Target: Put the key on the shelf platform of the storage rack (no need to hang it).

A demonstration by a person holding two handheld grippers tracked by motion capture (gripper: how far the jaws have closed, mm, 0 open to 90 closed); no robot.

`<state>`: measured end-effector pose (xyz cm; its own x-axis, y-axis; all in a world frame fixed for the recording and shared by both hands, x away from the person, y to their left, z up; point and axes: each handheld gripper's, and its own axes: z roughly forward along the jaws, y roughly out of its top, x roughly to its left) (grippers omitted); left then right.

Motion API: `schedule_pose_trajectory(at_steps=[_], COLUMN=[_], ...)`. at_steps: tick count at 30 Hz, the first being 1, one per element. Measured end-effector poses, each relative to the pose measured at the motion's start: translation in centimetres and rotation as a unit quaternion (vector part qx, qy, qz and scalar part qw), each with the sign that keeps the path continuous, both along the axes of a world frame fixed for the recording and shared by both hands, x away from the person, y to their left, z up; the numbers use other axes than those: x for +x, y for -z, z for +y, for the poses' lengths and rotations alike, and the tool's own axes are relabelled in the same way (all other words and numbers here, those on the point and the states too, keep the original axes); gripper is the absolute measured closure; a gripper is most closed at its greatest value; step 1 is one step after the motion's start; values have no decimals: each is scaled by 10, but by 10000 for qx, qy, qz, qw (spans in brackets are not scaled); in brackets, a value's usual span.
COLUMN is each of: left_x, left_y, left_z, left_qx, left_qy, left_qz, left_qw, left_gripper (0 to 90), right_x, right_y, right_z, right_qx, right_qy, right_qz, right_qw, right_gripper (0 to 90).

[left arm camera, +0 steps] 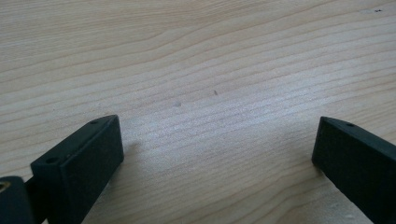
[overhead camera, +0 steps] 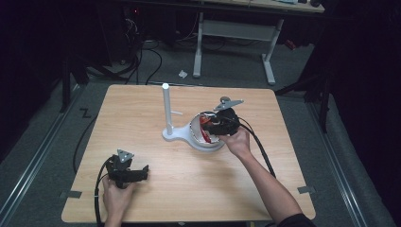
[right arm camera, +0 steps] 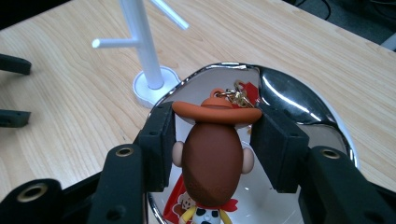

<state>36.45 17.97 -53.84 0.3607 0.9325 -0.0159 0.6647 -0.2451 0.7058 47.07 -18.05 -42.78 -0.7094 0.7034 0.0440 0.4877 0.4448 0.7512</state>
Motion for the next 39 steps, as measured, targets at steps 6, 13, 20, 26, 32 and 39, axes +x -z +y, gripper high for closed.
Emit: schedule_pose_trajectory(at_steps=[6, 13, 20, 26, 32, 39], left_x=[0, 0, 0, 0, 0, 0], left_y=[0, 0, 0, 0, 0, 0], left_z=[0, 0, 0, 0, 0, 0], left_qx=[0, 1, 0, 0, -1, -2], left_qy=[0, 6, 7, 13, 14, 15], left_qz=[-1, 0, -1, -3, -3, -4], left_qw=[10000, 10000, 10000, 10000, 10000, 10000], left_gripper=[23, 23, 23, 24, 25, 25], right_x=[4, 10, 13, 14, 14, 12], right_y=[7, 18, 25, 28, 29, 25], right_z=[3, 8, 11, 14, 14, 11], right_qx=[-57, -198, -285, -425, -409, -355], right_qy=[61, 136, 232, 296, 294, 289], right_qz=[82, 216, 289, 269, 295, 269], right_qw=[9999, 9995, 9989, 9983, 9983, 9986], right_gripper=[510, 508, 505, 501, 438, 388])
